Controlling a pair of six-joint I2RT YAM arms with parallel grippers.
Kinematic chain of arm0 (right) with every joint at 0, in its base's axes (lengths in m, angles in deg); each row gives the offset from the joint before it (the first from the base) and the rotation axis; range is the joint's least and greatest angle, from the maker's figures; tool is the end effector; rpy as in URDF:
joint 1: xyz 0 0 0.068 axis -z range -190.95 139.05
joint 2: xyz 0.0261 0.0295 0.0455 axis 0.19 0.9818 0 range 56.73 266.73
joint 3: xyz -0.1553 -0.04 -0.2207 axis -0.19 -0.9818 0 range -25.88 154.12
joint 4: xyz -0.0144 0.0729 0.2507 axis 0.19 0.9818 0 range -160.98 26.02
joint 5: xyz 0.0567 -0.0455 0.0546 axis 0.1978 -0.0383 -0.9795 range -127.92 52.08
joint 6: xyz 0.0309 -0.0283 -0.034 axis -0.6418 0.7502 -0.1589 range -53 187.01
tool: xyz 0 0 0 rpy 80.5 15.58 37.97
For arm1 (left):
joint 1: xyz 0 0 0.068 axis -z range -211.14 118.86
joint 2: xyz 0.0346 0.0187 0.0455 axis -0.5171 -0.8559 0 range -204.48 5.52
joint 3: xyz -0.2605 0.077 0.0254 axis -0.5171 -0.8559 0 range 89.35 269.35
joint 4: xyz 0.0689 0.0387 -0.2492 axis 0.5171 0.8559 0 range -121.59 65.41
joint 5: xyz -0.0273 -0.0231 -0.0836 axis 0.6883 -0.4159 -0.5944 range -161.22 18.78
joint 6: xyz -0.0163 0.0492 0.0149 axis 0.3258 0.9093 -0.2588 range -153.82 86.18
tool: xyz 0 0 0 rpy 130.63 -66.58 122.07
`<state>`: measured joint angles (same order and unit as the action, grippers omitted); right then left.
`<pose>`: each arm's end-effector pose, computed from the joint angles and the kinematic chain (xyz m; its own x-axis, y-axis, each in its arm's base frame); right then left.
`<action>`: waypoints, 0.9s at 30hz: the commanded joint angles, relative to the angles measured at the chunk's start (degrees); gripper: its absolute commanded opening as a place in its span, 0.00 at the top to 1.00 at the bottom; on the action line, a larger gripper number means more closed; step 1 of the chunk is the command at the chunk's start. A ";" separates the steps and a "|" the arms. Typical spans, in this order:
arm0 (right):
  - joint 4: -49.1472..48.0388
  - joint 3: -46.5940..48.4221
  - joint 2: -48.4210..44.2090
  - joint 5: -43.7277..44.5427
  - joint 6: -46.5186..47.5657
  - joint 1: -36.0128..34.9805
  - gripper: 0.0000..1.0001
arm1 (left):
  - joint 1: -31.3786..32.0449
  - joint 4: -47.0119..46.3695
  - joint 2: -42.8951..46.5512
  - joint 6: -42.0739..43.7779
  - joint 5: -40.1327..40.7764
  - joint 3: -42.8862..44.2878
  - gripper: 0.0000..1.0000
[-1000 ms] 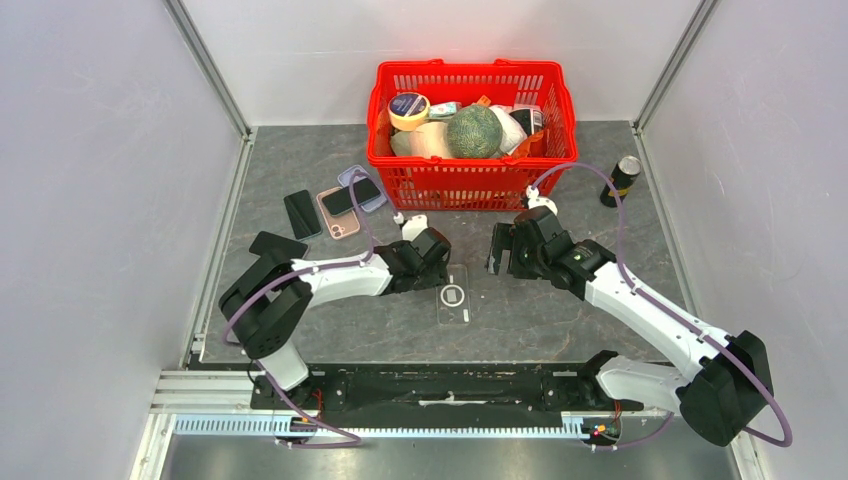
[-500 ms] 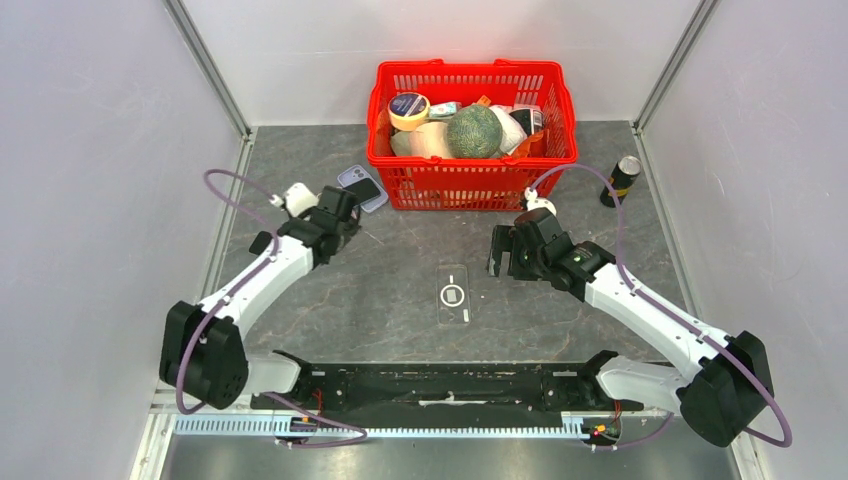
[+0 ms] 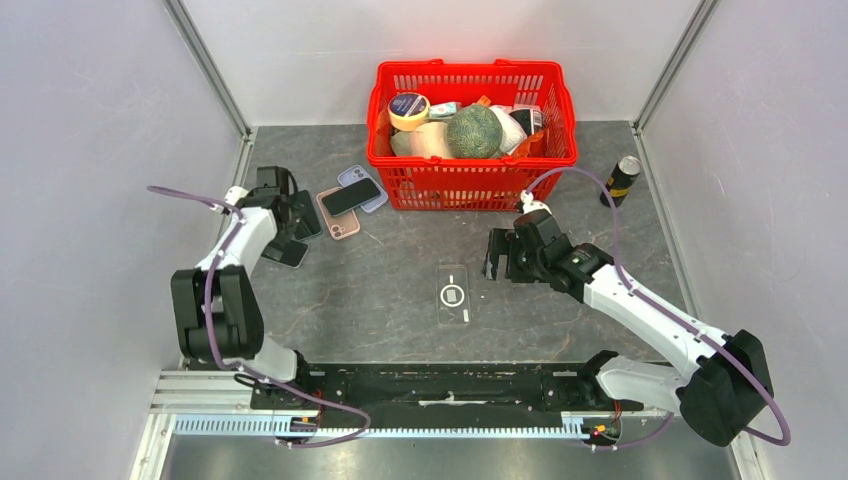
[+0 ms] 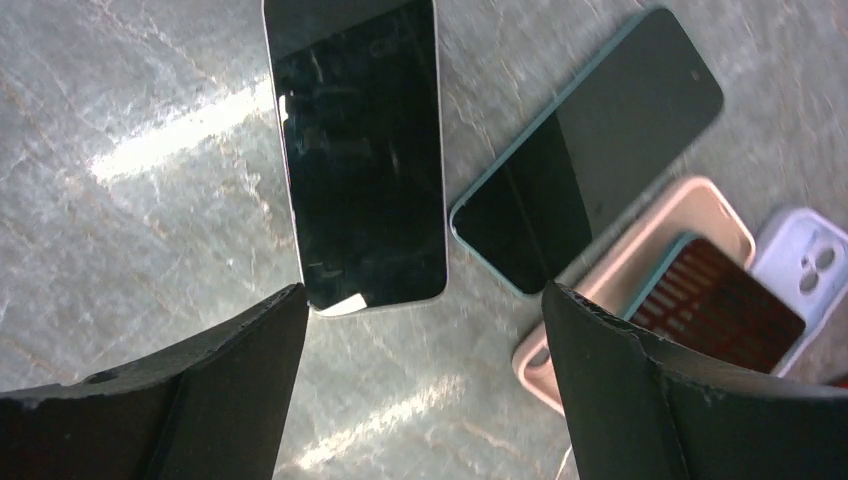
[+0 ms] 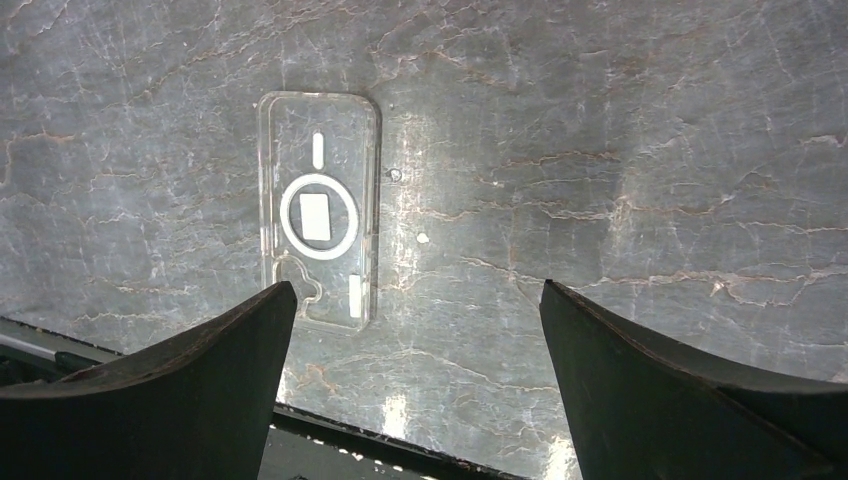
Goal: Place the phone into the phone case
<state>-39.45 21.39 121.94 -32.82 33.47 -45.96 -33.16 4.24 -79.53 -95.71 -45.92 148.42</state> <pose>0.1919 0.1306 0.2516 -0.8085 0.1056 -0.5790 -0.0929 0.9486 0.3027 0.2931 0.0255 0.2295 -0.2091 -0.8052 -0.5549 -0.8871 0.3950 -0.2389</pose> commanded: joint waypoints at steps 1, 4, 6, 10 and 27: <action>-2.49 -0.92 -0.07 -2.15 1.05 0.17 0.01 | -4.98 -2.69 -6.52 2.12 -4.74 5.09 0.07; -2.79 -1.12 0.27 -2.96 1.02 0.17 0.01 | -6.75 -2.29 -10.40 2.55 -5.44 7.69 0.07; -2.80 -1.25 0.19 -3.33 1.06 0.13 0.01 | -7.91 -2.41 -12.21 2.95 -5.65 8.71 0.07; -3.28 -1.78 0.03 -4.18 1.11 0.15 0.01 | -9.43 -1.64 -15.13 3.58 -5.71 10.51 0.07; -3.83 -2.49 -0.79 -4.95 1.02 0.16 0.01 | -10.91 3.24 -20.47 2.65 -4.02 12.55 0.07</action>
<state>-41.62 19.47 122.18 -37.13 33.66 -45.96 -43.65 5.70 -98.75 -94.14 -51.28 158.43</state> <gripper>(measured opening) 0.993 0.927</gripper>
